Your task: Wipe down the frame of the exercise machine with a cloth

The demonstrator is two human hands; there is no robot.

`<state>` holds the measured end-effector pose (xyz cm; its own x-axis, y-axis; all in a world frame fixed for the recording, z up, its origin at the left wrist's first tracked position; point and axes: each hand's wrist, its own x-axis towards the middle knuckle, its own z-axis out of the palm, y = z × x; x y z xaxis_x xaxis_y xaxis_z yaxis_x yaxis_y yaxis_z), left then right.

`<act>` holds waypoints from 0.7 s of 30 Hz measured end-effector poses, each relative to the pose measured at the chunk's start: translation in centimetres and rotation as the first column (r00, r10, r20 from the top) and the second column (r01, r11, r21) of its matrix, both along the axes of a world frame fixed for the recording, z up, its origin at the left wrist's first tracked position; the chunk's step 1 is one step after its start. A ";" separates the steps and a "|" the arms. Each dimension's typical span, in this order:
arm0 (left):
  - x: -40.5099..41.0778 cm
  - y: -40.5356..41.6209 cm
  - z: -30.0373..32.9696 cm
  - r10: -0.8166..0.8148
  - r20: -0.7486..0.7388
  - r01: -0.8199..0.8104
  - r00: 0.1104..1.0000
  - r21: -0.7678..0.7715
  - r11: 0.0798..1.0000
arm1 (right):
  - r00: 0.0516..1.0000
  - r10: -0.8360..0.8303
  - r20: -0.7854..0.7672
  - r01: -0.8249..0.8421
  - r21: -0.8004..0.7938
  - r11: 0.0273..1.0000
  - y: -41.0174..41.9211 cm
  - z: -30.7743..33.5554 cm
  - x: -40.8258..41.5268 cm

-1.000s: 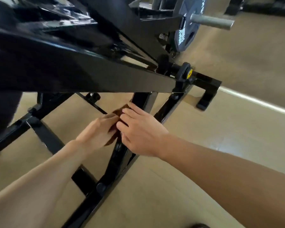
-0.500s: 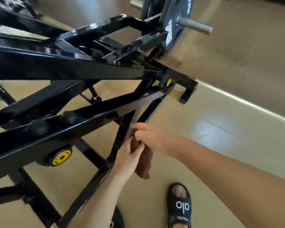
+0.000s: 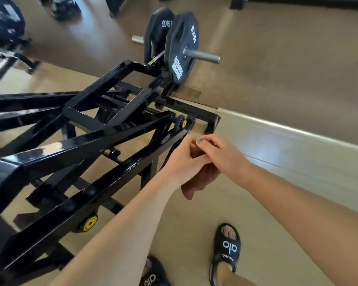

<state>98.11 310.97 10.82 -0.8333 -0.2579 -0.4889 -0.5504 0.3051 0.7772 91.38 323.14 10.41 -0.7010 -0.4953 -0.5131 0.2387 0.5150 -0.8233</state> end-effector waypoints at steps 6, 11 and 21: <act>-2.8 0.6 8.0 -0.048 0.073 0.043 0.996 0.064 0.997 | 0.996 -0.057 -0.072 0.061 0.058 0.996 1.8 6.5 -2.0; -5.9 0.6 14.8 -0.129 0.149 0.116 0.980 0.092 0.989 | 0.990 -0.123 -0.065 0.128 0.074 0.989 3.0 12.8 -4.4; -11.9 0.3 22.0 -0.229 0.094 0.225 0.969 0.052 0.973 | 0.939 -0.227 0.258 0.237 -0.005 0.972 4.9 21.0 -10.3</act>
